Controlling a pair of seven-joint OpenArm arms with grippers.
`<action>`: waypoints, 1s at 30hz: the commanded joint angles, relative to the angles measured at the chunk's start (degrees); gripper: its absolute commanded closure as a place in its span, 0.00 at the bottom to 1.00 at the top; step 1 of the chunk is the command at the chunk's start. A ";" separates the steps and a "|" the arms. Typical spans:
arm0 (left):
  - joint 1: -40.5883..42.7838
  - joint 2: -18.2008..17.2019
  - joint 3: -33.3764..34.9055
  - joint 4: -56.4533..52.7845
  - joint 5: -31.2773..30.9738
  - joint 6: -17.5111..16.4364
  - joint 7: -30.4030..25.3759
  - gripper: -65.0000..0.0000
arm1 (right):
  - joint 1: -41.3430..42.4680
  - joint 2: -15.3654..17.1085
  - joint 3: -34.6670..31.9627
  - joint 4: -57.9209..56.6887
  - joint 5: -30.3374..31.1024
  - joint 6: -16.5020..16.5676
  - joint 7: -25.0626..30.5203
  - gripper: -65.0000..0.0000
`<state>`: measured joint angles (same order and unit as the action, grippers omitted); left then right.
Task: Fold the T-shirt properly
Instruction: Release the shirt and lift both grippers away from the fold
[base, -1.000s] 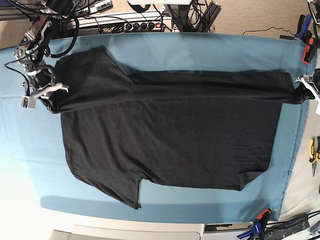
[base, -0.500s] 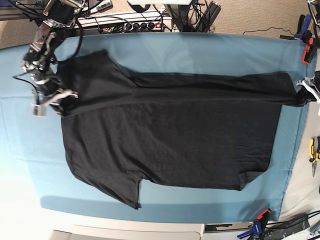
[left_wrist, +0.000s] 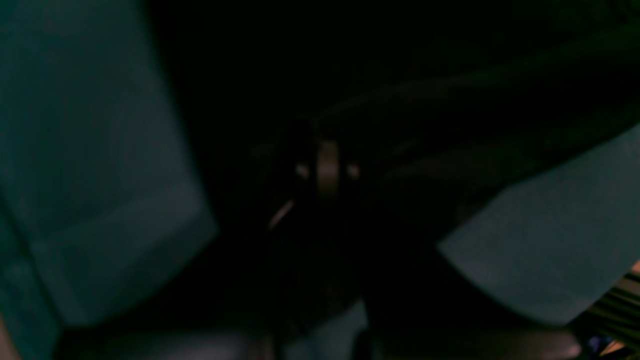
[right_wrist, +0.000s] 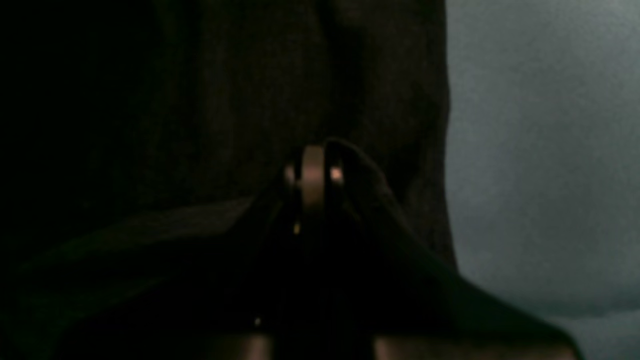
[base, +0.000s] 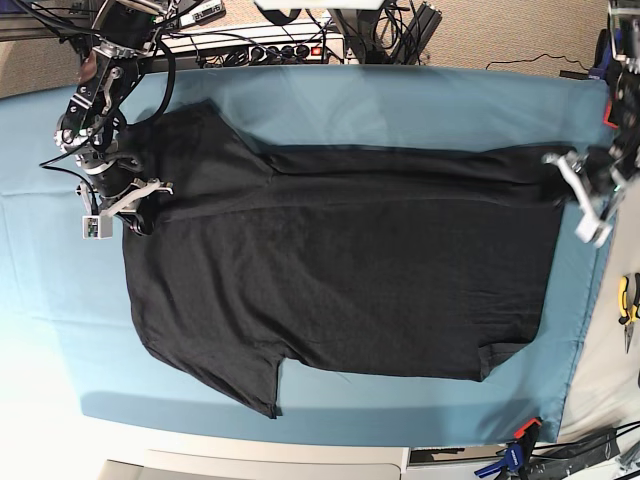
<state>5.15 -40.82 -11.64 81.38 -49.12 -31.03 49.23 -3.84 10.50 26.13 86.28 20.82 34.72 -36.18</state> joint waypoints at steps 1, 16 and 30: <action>-1.51 -1.75 0.31 0.74 -0.07 0.63 -0.79 1.00 | 0.61 0.94 0.17 0.96 0.20 0.17 1.46 1.00; -4.04 -4.83 1.75 0.74 4.61 4.85 -0.72 1.00 | -0.31 0.94 0.17 0.96 -4.61 -7.74 1.75 1.00; -4.04 -4.94 1.75 0.74 7.17 5.14 -1.27 1.00 | -0.31 1.81 0.17 0.96 -11.74 -18.05 3.08 1.00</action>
<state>2.02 -44.16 -9.32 81.38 -41.56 -25.89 49.01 -4.78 10.92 26.04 86.28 9.43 17.56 -34.87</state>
